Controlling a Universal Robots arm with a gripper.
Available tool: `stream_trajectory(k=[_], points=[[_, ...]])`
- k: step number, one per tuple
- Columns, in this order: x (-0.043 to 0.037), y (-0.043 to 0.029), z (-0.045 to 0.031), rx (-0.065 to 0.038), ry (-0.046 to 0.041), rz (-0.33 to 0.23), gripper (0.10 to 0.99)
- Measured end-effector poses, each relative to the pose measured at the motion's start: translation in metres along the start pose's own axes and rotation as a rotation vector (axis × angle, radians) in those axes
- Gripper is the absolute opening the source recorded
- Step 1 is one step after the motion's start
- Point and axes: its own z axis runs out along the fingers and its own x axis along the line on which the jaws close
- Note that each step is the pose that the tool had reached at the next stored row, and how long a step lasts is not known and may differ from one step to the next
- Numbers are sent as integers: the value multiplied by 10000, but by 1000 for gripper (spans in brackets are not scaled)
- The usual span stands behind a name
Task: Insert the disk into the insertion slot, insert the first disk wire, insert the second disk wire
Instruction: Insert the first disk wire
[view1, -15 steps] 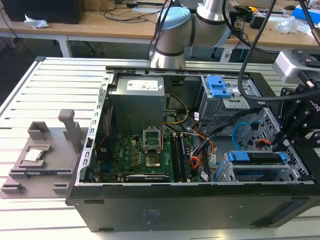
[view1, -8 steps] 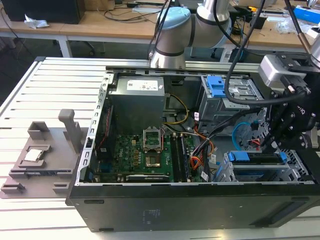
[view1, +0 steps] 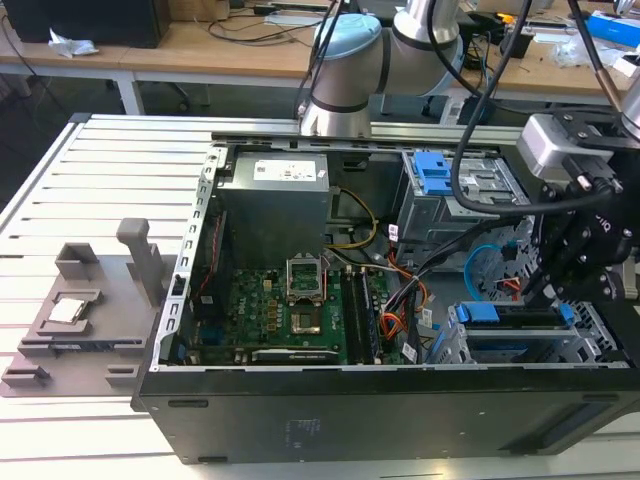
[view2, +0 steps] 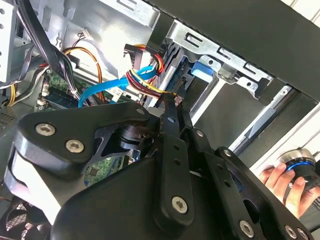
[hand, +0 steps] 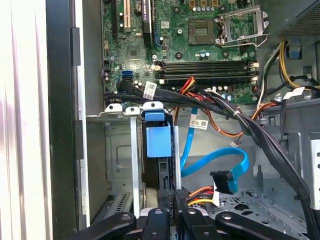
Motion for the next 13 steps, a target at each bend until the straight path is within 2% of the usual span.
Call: stream_trajectory(k=[13], points=[[1,-42,69,1,3,-1,161]])
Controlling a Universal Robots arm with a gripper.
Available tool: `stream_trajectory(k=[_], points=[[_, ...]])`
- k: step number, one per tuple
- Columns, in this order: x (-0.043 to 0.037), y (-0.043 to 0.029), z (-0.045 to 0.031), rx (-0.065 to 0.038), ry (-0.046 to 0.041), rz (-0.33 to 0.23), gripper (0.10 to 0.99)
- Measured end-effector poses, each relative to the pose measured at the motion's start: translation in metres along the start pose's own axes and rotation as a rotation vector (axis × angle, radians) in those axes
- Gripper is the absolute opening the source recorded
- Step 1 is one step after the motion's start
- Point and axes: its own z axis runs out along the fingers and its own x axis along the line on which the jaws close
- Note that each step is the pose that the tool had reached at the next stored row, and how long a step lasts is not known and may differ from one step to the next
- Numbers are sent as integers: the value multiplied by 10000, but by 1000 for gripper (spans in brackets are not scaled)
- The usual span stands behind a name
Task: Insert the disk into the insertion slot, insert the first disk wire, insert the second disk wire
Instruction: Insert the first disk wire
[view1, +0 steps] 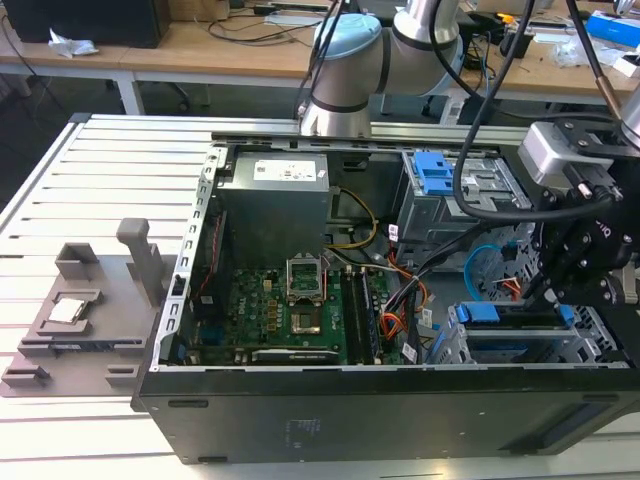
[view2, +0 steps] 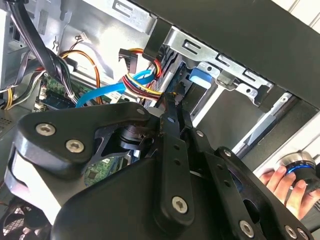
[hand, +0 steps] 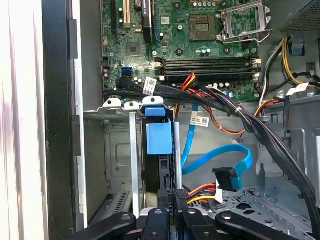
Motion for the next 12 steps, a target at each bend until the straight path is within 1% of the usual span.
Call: stream_trajectory(k=[3,9,10,11,12], points=[[0,-7,20,0,0,-2,161],[-1,-16,24,-1,-4,0,161],[-1,-18,33,0,-25,-1,161],[-1,-17,29,-2,-14,-1,235],[-1,-17,24,-1,-5,0,235]])
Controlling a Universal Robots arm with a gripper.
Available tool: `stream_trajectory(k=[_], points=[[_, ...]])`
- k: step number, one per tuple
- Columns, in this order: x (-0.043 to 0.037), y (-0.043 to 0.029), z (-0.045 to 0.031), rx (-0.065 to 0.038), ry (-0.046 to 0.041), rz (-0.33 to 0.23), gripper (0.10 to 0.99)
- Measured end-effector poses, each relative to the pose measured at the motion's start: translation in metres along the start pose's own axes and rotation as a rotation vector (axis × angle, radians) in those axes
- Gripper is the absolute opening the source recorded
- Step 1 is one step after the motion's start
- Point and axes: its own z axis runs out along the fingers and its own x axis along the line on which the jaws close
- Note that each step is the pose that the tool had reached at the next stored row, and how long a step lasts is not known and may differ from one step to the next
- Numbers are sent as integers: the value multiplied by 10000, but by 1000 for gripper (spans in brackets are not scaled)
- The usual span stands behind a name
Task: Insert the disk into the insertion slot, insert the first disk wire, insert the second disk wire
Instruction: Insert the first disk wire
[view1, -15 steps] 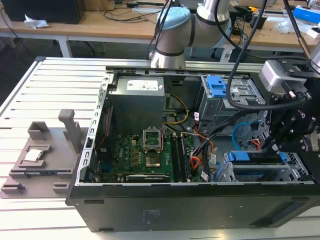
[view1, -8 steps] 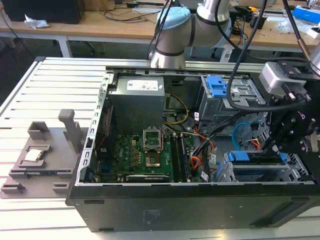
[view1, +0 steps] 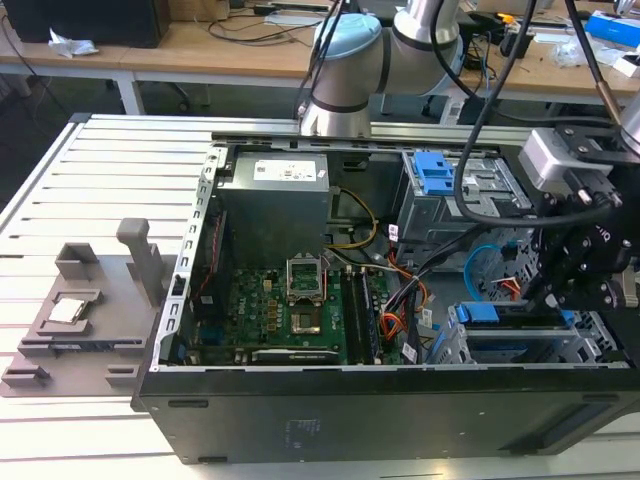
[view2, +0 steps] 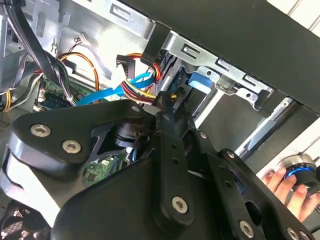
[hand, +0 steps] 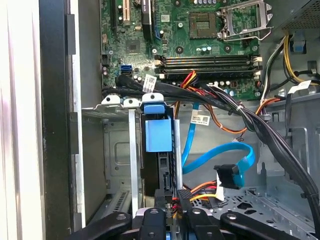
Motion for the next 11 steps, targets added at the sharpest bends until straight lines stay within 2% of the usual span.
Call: stream_trajectory(k=[2,4,5,6,8,11], points=[[0,1,-18,1,6,0,235],[1,4,-85,1,2,0,235],[0,6,-139,0,1,0,235],[0,11,-247,0,1,0,235],[-1,16,-362,0,2,1,235],[-9,19,-422,0,0,0,224]])
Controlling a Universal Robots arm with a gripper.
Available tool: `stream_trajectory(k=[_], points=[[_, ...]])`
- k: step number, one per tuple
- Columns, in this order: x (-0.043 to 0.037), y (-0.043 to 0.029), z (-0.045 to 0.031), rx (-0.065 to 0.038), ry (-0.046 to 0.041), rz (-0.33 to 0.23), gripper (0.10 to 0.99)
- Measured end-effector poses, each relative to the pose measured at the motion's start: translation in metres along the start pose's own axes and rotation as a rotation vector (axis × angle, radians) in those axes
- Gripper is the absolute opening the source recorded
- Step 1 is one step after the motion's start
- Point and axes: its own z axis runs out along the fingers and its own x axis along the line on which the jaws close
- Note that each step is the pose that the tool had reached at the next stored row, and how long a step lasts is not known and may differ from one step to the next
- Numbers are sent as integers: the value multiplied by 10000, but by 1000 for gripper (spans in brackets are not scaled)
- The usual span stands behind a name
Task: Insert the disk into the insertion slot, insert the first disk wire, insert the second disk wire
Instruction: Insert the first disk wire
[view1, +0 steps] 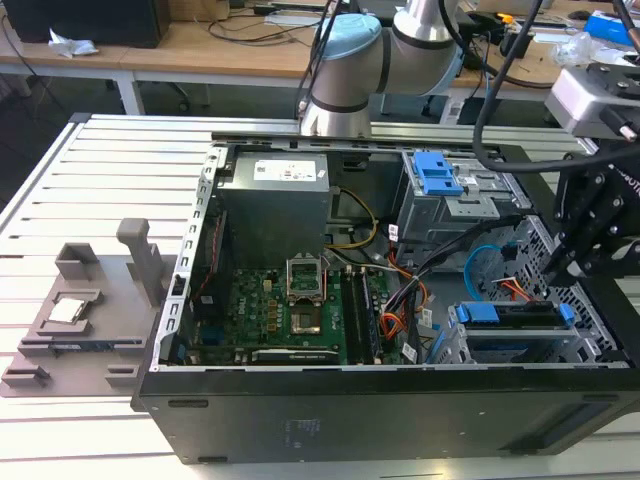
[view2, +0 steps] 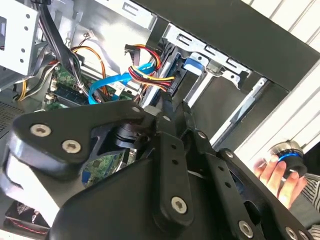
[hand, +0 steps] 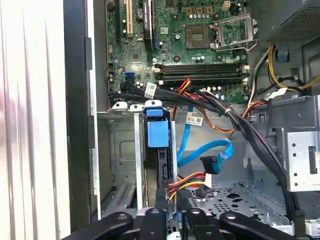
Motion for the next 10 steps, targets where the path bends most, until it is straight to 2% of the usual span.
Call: stream_trajectory(k=[2,3,7,10], points=[[-1,1,-29,0,0,0,106],[-3,4,-87,0,1,0,106],[-3,10,-231,0,1,0,106],[-2,13,-281,0,-1,0,106]])
